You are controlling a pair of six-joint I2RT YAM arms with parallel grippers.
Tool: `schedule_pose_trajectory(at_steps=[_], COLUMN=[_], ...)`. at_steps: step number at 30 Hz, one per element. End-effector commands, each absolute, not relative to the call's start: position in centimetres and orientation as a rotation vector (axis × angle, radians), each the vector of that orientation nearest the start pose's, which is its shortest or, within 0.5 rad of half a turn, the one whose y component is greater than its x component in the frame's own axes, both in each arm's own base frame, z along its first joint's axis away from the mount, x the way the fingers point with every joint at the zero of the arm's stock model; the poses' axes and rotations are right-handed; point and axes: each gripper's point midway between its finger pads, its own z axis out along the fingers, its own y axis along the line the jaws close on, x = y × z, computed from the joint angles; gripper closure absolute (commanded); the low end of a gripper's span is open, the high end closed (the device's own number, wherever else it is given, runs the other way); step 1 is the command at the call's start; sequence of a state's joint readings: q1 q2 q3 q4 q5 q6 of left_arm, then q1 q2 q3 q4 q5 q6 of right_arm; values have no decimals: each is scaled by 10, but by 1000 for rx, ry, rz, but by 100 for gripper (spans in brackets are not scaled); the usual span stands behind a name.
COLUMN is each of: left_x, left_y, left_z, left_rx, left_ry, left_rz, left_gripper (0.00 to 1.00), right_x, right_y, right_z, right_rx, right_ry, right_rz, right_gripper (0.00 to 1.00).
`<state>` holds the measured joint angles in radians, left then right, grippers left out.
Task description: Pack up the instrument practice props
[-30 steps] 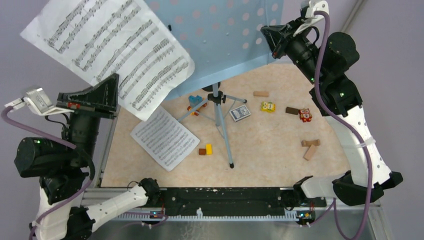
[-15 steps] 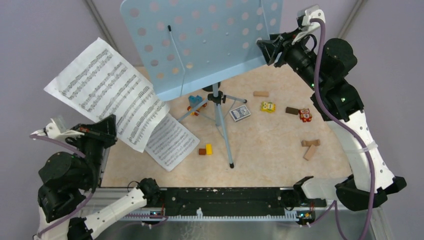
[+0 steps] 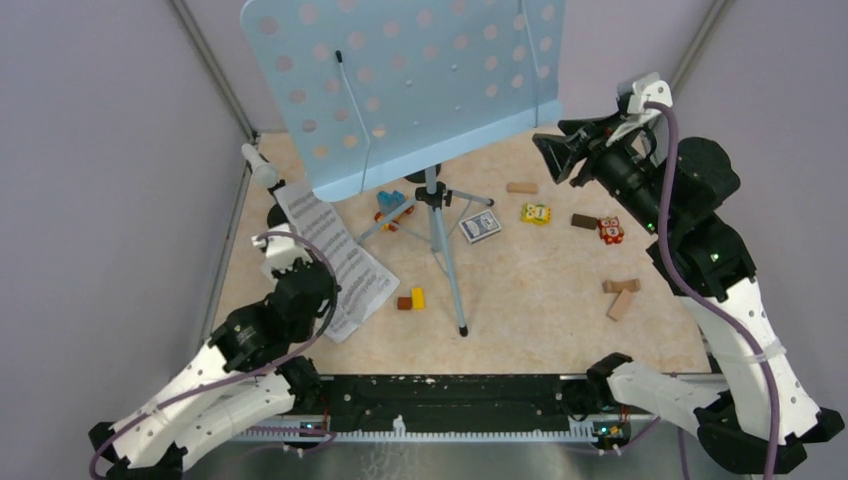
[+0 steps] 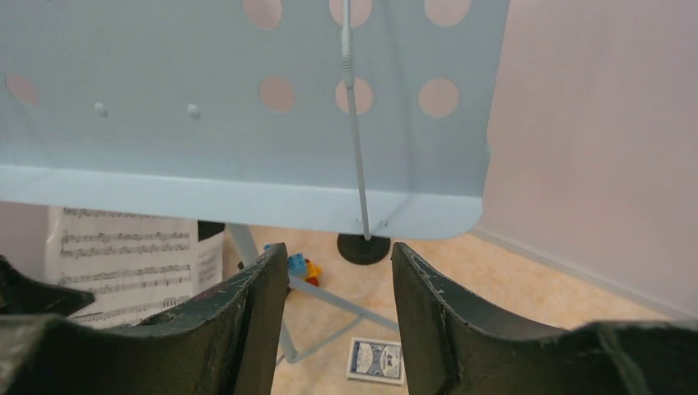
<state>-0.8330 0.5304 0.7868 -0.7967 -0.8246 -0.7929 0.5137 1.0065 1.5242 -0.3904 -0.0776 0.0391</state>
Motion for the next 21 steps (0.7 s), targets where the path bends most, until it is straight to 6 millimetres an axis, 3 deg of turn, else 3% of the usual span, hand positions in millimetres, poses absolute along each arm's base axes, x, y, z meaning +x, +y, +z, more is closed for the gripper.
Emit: schedule_pose_trajectory(at_steps=[1, 4, 7, 10, 15, 21], left_x=[228, 248, 267, 277, 281, 262], left_y=[-97, -99, -88, -73, -53, -21], left_z=[236, 217, 197, 192, 171, 131], left_rx=[-427, -413, -438, -490, -609, -846], left_ry=[1844, 1909, 1947, 1932, 1974, 2034], left_rz=[-340, -347, -411, -464, -483, -357], left_gripper=[100, 100, 100, 100, 100, 100], right_x=[255, 251, 249, 247, 244, 244], right_y=[162, 157, 154, 152, 153, 154], right_z=[484, 474, 465, 456, 439, 425], right_rx=[-410, -408, -408, -408, -416, -429], right_ry=[1443, 1463, 1479, 1500, 1532, 1564], right_rz=[515, 498, 489, 486, 494, 495], right_gripper=[50, 50, 50, 50, 50, 50])
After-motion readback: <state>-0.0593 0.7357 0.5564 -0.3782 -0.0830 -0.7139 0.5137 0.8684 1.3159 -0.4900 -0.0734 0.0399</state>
